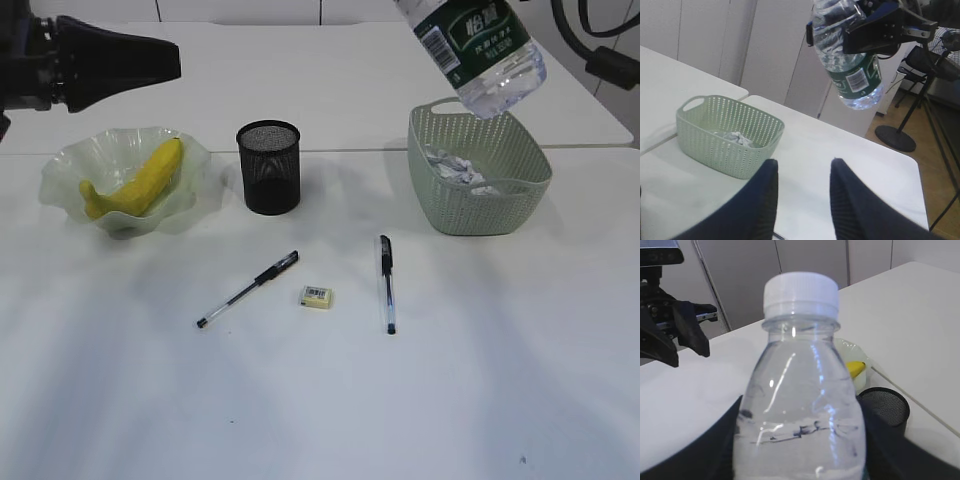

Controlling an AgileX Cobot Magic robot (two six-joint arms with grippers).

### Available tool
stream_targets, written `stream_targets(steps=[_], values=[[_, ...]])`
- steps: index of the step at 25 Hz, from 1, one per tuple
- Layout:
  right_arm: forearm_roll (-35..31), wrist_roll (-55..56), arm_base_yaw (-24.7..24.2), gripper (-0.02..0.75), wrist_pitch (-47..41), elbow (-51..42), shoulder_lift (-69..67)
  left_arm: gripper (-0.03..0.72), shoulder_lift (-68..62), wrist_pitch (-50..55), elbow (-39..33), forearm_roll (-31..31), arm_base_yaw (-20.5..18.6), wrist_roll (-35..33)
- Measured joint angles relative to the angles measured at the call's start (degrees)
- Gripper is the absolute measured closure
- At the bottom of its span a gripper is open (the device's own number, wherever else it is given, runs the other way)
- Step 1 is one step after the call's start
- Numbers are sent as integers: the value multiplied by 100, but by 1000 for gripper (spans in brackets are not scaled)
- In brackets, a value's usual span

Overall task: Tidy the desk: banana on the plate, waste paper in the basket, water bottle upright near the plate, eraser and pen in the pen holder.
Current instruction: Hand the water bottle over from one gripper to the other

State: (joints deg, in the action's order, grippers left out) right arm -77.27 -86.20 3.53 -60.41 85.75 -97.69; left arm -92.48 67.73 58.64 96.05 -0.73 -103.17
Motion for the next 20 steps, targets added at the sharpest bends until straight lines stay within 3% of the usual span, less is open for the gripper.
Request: stream_targets(steps=[11, 20], values=[[-118, -8, 0, 356, -78, 0, 0, 446, 53, -32, -13, -12, 30, 98], [-160, -8, 24, 356, -353, 63, 0, 446, 62, -39, -13, 369, 39, 388]])
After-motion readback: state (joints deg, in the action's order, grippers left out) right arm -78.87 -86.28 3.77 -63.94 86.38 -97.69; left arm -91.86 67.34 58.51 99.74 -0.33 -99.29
